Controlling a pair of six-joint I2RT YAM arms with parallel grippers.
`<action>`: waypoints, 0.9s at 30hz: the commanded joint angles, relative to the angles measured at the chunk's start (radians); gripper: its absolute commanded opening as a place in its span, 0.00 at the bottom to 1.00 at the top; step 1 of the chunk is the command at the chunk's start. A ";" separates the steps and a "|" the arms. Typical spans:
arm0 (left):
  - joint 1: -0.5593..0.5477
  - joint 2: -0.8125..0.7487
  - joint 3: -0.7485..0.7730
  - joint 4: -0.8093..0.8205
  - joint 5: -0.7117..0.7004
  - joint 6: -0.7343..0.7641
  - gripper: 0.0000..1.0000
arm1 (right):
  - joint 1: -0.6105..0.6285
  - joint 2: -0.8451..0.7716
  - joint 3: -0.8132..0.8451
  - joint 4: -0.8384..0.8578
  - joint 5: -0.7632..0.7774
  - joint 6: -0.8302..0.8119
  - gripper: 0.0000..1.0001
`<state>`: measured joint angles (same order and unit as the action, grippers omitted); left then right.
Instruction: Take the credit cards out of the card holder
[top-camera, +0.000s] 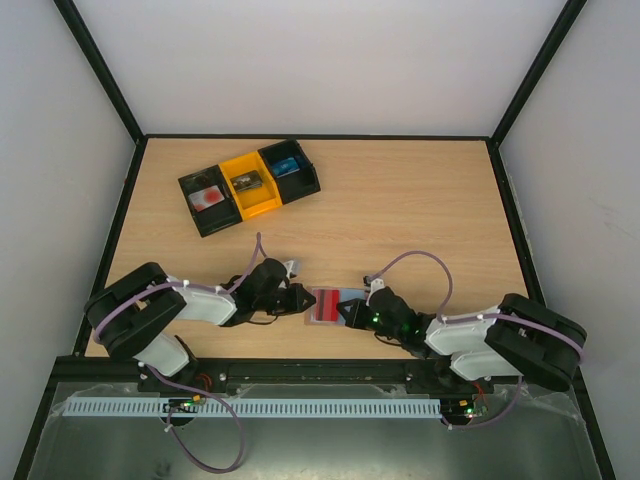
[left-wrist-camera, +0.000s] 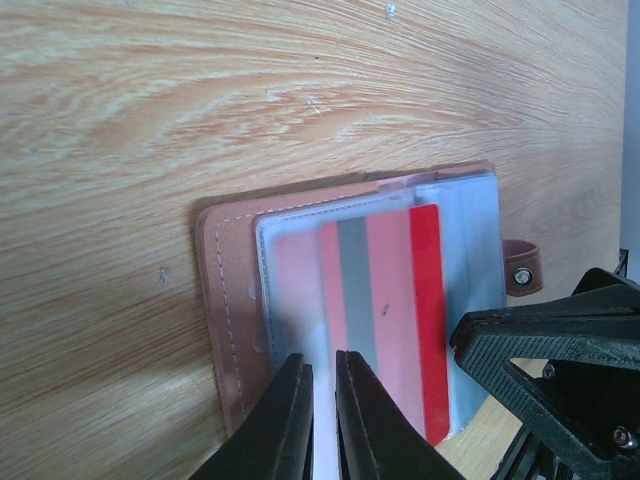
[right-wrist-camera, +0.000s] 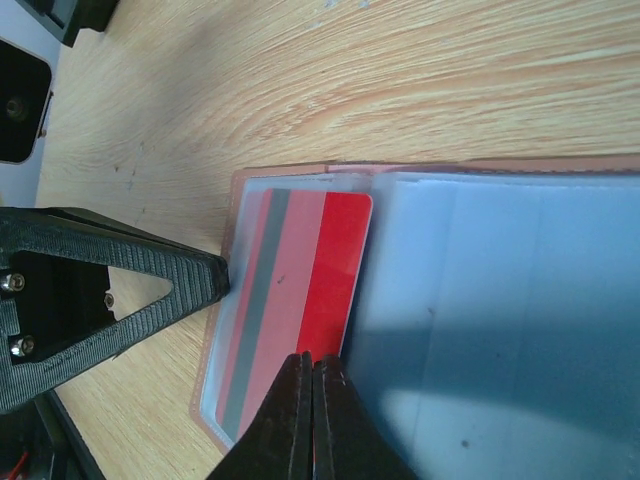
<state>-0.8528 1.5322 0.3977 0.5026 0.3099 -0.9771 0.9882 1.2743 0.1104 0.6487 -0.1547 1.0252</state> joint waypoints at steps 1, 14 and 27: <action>-0.006 0.012 -0.019 -0.036 -0.021 0.006 0.12 | -0.008 -0.018 -0.020 0.005 0.027 0.012 0.02; -0.010 0.051 -0.027 -0.008 0.004 0.004 0.07 | -0.034 0.052 0.021 0.000 0.016 0.033 0.21; -0.020 0.068 -0.047 0.021 0.000 -0.009 0.04 | -0.058 0.124 0.006 0.118 -0.062 0.051 0.12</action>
<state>-0.8593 1.5761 0.3866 0.5892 0.3176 -0.9840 0.9379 1.3811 0.1261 0.7403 -0.1970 1.0649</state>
